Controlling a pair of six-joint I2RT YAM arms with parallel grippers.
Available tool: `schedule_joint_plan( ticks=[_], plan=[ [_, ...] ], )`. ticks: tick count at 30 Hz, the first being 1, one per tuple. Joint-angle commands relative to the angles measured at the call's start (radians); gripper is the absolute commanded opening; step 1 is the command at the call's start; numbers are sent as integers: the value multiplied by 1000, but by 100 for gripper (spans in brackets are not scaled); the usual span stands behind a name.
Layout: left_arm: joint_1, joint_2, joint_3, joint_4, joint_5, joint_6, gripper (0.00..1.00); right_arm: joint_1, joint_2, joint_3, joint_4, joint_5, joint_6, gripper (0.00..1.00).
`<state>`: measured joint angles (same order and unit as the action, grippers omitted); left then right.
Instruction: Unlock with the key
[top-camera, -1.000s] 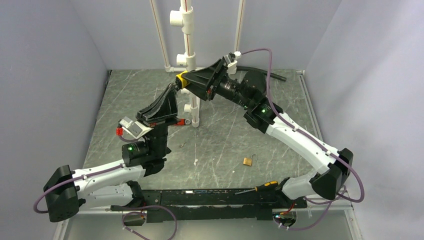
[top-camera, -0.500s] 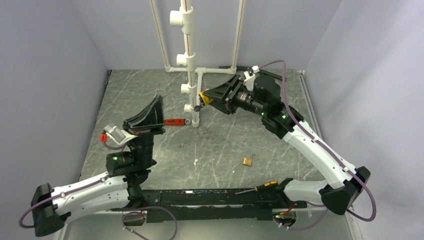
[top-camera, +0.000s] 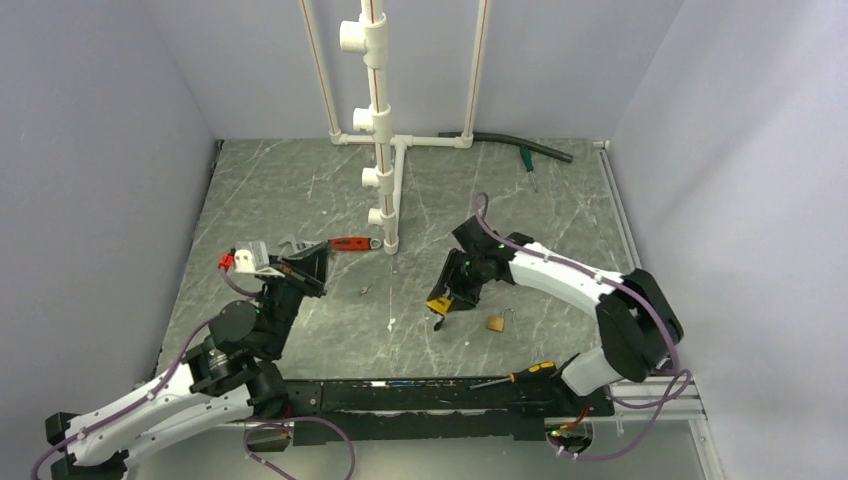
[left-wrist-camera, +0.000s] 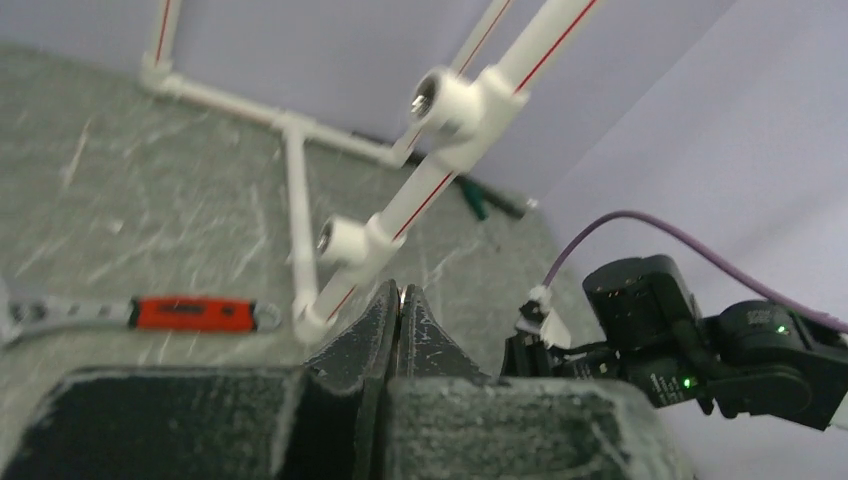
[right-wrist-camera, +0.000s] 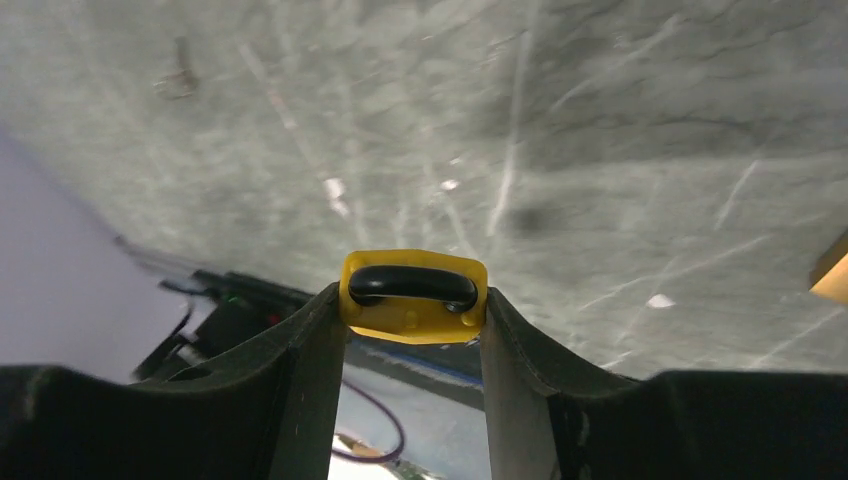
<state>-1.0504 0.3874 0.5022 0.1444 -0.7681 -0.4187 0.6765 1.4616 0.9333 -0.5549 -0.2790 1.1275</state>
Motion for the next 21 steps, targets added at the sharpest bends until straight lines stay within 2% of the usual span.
schedule_joint_plan(
  ticks=[1, 6, 7, 9, 12, 13, 14, 17, 21],
  plan=[
    [3, -51, 41, -361, -72, -301, 0, 26, 83, 71, -41, 97, -101, 0],
    [4, -31, 36, -332, 17, -333, 0, 33, 230, 82, -22, 82, -216, 1],
    [3, -23, 42, -327, 36, -330, 0, 33, 257, 89, -32, 78, -235, 8],
    [3, -17, 55, -316, 68, -315, 0, 36, 275, 99, -42, 84, -277, 30],
    [3, -43, 34, -197, 172, -222, 0, 40, 246, 117, -70, 136, -334, 79],
    [3, -55, 19, -137, 233, -174, 0, 40, 228, 133, -93, 160, -357, 92],
    [3, -63, 0, -71, 309, -131, 0, 42, 202, 153, -113, 187, -385, 98],
    [3, -72, -19, 42, 446, -63, 0, 53, 112, 221, -175, 288, -440, 100],
    [4, -48, -21, 143, 576, -3, 0, 113, 25, 264, -278, 652, -407, 100]
  ],
)
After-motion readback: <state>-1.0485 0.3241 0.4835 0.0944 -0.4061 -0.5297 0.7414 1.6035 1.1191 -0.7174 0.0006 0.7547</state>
